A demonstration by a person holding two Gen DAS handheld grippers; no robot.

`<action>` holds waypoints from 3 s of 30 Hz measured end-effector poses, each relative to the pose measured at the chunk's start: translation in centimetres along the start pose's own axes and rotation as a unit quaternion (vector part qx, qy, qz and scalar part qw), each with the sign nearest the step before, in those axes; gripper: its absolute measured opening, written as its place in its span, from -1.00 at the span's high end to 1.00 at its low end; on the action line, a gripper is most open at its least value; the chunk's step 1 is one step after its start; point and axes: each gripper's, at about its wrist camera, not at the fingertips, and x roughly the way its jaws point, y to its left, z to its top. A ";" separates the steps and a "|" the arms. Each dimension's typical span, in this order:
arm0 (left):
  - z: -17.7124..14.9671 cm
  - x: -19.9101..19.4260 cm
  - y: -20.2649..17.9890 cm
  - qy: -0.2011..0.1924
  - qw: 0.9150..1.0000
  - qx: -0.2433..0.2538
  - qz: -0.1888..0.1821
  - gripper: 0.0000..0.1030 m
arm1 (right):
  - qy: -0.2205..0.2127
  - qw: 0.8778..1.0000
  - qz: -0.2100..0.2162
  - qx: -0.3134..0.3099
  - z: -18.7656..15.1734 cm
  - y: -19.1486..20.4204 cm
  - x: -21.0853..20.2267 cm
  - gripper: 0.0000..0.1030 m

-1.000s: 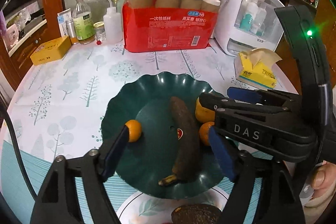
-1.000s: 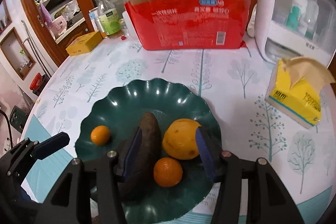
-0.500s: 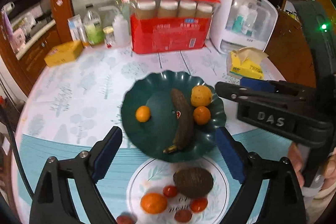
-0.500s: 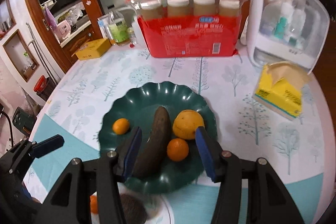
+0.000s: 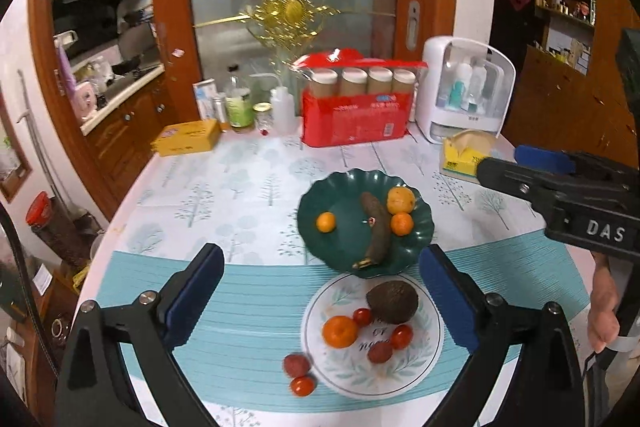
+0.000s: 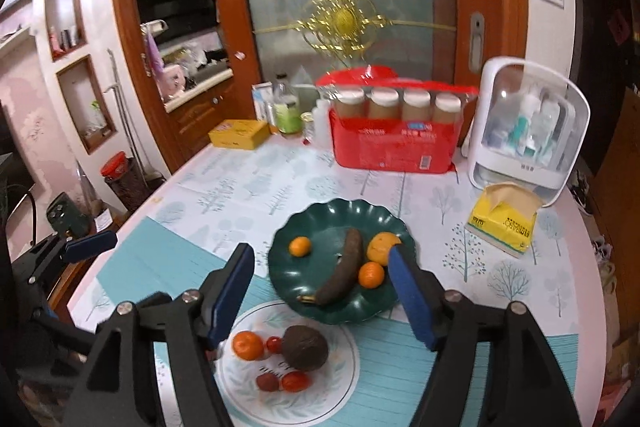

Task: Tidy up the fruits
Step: 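Move both open tools back toward the red tomatoes by the white plate, then grasp a red tomato with the left tool while the right tool grasps another tomato, then carry both red tomatoes onto the green plate and open both tools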

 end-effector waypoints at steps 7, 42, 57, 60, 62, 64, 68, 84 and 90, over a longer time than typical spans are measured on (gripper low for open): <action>-2.6 -2.0 1.3 -0.022 1.000 -0.012 0.015 -0.99 | -0.013 1.000 0.009 -0.011 -2.6 1.7 -2.3 -0.40; -18.2 12.4 4.7 0.154 0.984 -0.088 0.001 -0.49 | 0.147 0.988 0.029 0.032 -17.4 0.9 12.8 0.21; -18.4 13.6 4.2 0.173 0.981 -0.087 -0.024 0.14 | 0.160 0.984 0.072 0.029 -17.6 2.5 14.0 0.38; -18.4 13.5 4.2 0.173 0.981 -0.086 -0.031 0.33 | 0.161 0.984 0.073 0.028 -17.7 2.7 14.0 0.38; -18.4 13.5 4.0 0.174 0.981 -0.083 -0.035 0.40 | 0.162 0.984 0.074 0.029 -17.6 2.6 14.0 0.37; -18.4 13.5 3.8 0.174 0.981 -0.082 -0.036 0.45 | 0.162 0.983 0.075 0.031 -17.6 2.6 14.1 0.37; -18.5 13.3 3.8 0.174 0.980 -0.084 -0.041 0.46 | 0.171 0.981 0.083 0.031 -17.6 3.0 14.6 0.37; -13.8 8.0 3.1 0.128 0.987 -0.073 -0.062 0.48 | 0.118 0.990 0.081 0.016 -15.0 3.7 8.8 0.45; -6.1 3.4 2.3 0.055 0.997 -0.029 -0.035 0.48 | 0.045 0.998 0.035 -0.018 -8.3 3.7 3.0 0.45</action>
